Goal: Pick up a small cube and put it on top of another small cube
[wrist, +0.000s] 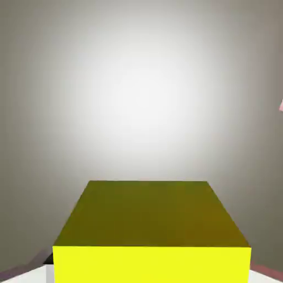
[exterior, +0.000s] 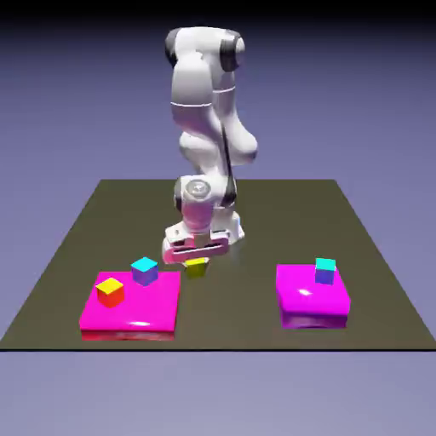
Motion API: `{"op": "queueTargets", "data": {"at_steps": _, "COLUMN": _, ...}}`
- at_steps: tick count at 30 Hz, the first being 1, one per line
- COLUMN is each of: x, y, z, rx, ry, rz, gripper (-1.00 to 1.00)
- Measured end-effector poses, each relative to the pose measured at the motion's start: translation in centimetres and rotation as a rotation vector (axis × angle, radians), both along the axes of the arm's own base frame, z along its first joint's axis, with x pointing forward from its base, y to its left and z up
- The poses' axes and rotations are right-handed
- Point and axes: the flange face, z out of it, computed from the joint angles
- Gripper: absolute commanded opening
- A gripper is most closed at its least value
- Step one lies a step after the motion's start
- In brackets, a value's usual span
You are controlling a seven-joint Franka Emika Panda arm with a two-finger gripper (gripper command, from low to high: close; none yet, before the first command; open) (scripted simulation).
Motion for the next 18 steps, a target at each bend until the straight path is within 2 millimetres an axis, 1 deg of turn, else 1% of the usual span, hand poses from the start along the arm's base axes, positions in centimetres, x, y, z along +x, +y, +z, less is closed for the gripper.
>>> {"op": "queueTargets", "data": {"at_steps": 7, "x": 0.0, "y": 0.1, "z": 3.7, "rx": 0.006, "ry": 0.004, "rz": -0.002, "gripper": -1.00}}
{"op": "queueTargets", "data": {"at_steps": 9, "x": 0.0, "y": 0.1, "z": 4.0, "rx": 0.007, "ry": 0.005, "rz": -0.002, "gripper": -1.00}}
{"op": "queueTargets", "data": {"at_steps": 14, "x": 4.8, "y": -4.0, "z": 7.2, "rx": 0.006, "ry": -0.015, "rz": -0.361, "gripper": -1.00}}
{"op": "queueTargets", "data": {"at_steps": 18, "x": 7.7, "y": -8.0, "z": 10.1, "rx": 0.007, "ry": -0.018, "rz": -0.647, "gripper": -1.00}}
